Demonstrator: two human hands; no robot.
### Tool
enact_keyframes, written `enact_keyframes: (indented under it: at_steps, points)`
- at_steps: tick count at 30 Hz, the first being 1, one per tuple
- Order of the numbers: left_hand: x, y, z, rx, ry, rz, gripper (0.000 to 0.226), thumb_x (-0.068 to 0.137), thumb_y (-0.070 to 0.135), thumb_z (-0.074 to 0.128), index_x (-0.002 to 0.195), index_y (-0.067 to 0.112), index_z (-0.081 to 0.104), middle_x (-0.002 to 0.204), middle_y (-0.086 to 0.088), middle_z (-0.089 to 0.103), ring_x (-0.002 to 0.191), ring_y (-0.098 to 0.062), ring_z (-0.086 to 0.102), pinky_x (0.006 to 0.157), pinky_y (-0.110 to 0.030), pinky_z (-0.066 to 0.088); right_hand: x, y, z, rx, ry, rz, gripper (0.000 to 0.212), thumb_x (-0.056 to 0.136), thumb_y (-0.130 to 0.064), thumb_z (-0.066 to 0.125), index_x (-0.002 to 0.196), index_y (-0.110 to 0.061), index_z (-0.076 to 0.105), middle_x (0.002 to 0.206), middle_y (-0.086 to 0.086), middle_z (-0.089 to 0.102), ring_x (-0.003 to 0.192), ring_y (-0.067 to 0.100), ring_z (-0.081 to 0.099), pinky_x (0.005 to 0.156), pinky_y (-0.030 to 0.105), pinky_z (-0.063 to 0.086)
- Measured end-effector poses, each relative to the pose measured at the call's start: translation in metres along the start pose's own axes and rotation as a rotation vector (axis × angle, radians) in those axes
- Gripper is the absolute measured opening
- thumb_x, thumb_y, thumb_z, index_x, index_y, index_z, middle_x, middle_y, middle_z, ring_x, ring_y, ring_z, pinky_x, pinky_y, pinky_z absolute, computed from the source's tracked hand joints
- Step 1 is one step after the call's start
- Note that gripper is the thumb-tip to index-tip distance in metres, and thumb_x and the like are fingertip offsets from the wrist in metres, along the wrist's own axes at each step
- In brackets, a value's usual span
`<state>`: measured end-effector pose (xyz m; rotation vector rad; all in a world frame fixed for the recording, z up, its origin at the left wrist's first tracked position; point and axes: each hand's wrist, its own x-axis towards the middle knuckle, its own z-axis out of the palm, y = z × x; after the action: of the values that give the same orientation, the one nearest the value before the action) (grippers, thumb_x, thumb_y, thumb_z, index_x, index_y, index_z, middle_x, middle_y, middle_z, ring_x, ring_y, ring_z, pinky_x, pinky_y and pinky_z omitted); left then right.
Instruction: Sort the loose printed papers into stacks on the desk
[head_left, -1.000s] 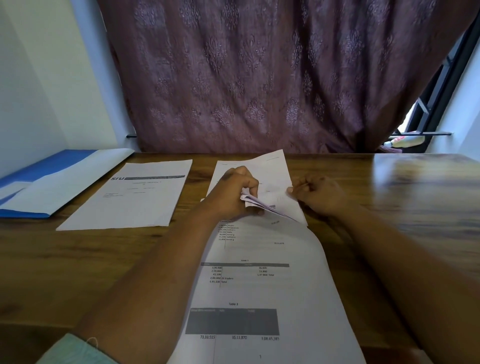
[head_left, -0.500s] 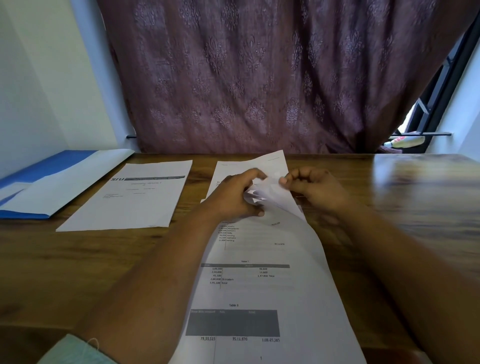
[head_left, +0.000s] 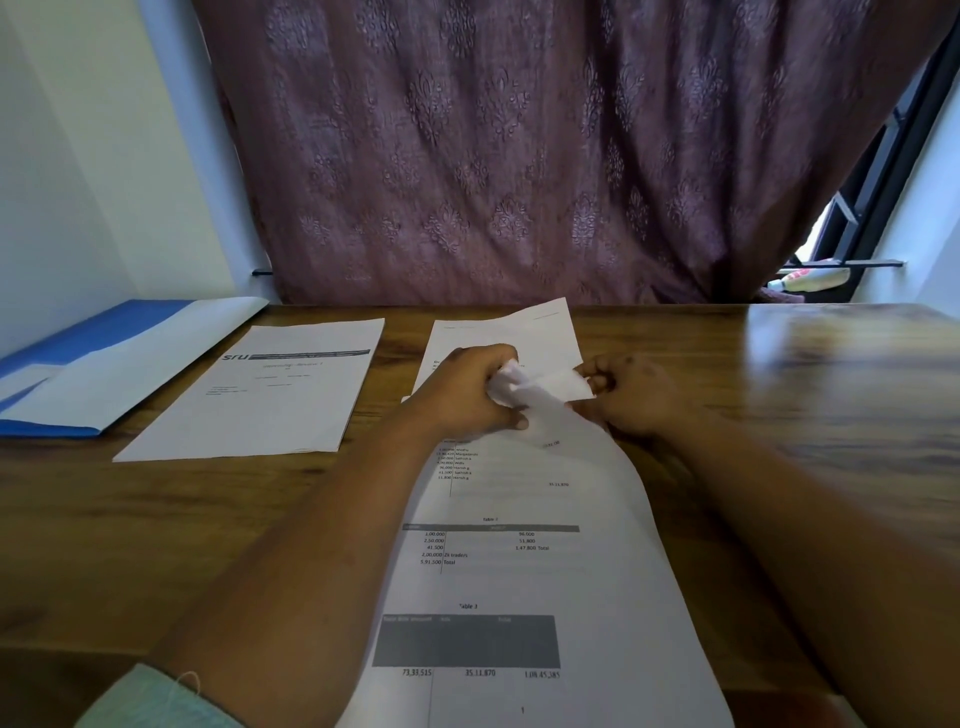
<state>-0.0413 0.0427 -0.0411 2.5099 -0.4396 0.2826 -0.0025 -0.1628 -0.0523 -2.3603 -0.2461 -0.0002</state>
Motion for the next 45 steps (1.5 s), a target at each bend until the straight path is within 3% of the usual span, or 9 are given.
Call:
enact_keyframes:
  at_steps: [4,7,11,17,21,25,31,38,45]
  points:
    - [-0.002,0.002,0.001,-0.075,-0.036,-0.051,0.057,0.080,0.022,0.081,0.124,0.028,0.044,0.112,0.008,0.052,0.095,-0.011,0.051,0.068,0.002,0.037,-0.004,-0.003,-0.001,0.170,0.004,0.029,0.029,0.076,-0.021,0.082,0.102,-0.016,0.068,0.093,0.001,0.069,0.079,0.017,0.066,0.065,0.026,0.056]
    - [-0.001,0.000,0.004,-0.098,-0.047,-0.078,0.087,0.077,0.021,0.083,0.146,0.031,0.032,0.129,0.003,0.051,0.112,-0.015,0.050,0.093,-0.019,0.041,-0.012,-0.008,-0.008,0.332,-0.039,-0.039,0.011,0.087,-0.021,0.071,0.092,-0.012,0.071,0.088,0.005,0.072,0.070,0.015,0.065,0.056,0.021,0.052]
    - [0.001,-0.005,0.010,0.101,-0.143,-0.145,0.051,0.095,0.039,0.061,0.139,0.025,0.039,0.143,0.002,0.032,0.134,-0.020,0.029,0.107,-0.039,0.034,-0.021,-0.019,-0.015,0.643,-0.201,-0.008,0.033,0.099,-0.038,0.049,0.098,-0.012,0.070,0.092,0.004,0.072,0.087,0.021,0.066,0.068,0.029,0.053]
    - [0.001,0.001,0.013,-0.182,0.022,-0.108,0.016,0.107,0.031,0.034,0.102,0.021,0.045,0.093,-0.001,0.056,0.091,-0.021,0.054,0.075,-0.032,0.042,-0.038,-0.016,-0.018,0.593,-0.573,0.128,0.048,0.075,-0.043,0.068,0.118,-0.022,0.060,0.107,0.004,0.074,0.099,0.023,0.070,0.089,0.038,0.056]
    - [0.000,0.000,0.005,-0.099,0.296,-0.169,0.026,0.098,0.048,0.048,0.116,0.029,0.049,0.122,-0.001,0.052,0.120,-0.026,0.047,0.101,-0.043,0.043,-0.041,-0.023,-0.011,0.527,-0.297,0.186,0.036,0.084,-0.030,0.073,0.115,-0.019,0.058,0.112,0.008,0.068,0.101,0.031,0.067,0.092,0.051,0.053]
    - [-0.021,0.010,-0.028,-0.109,0.371,-0.553,0.092,0.077,0.073,0.062,0.145,0.021,0.029,0.150,-0.002,0.036,0.139,-0.030,0.035,0.111,-0.045,0.036,-0.057,-0.028,-0.014,0.603,-0.031,0.100,0.023,0.086,-0.033,0.072,0.103,-0.019,0.066,0.098,0.000,0.071,0.084,0.018,0.070,0.062,0.029,0.057]
    - [-0.067,0.030,-0.033,-0.738,0.420,-0.356,0.032,0.095,0.030,0.063,0.126,0.025,0.055,0.125,0.013,0.061,0.112,-0.012,0.057,0.095,-0.033,0.047,-0.080,-0.037,-0.040,0.887,0.063,-0.025,0.031,0.083,-0.025,0.076,0.111,-0.012,0.069,0.104,0.006,0.075,0.091,0.024,0.073,0.083,0.043,0.058]
    - [-0.074,0.100,-0.078,-0.549,0.843,-0.129,0.009,0.106,0.021,0.038,0.108,0.021,0.047,0.091,0.015,0.055,0.079,0.001,0.052,0.058,-0.007,0.039,-0.109,-0.087,-0.079,0.749,0.343,-0.254,0.017,0.095,-0.017,0.062,0.110,-0.011,0.068,0.094,-0.004,0.073,0.087,0.015,0.069,0.079,0.031,0.053]
    - [-0.090,0.133,-0.078,-0.603,0.810,-0.059,0.012,0.107,0.027,0.032,0.109,0.022,0.043,0.101,0.010,0.055,0.090,-0.003,0.054,0.077,-0.020,0.047,-0.147,-0.101,-0.095,0.661,0.516,-0.331,0.045,0.087,-0.045,0.067,0.123,-0.020,0.060,0.110,-0.006,0.067,0.096,0.009,0.064,0.085,0.027,0.053]
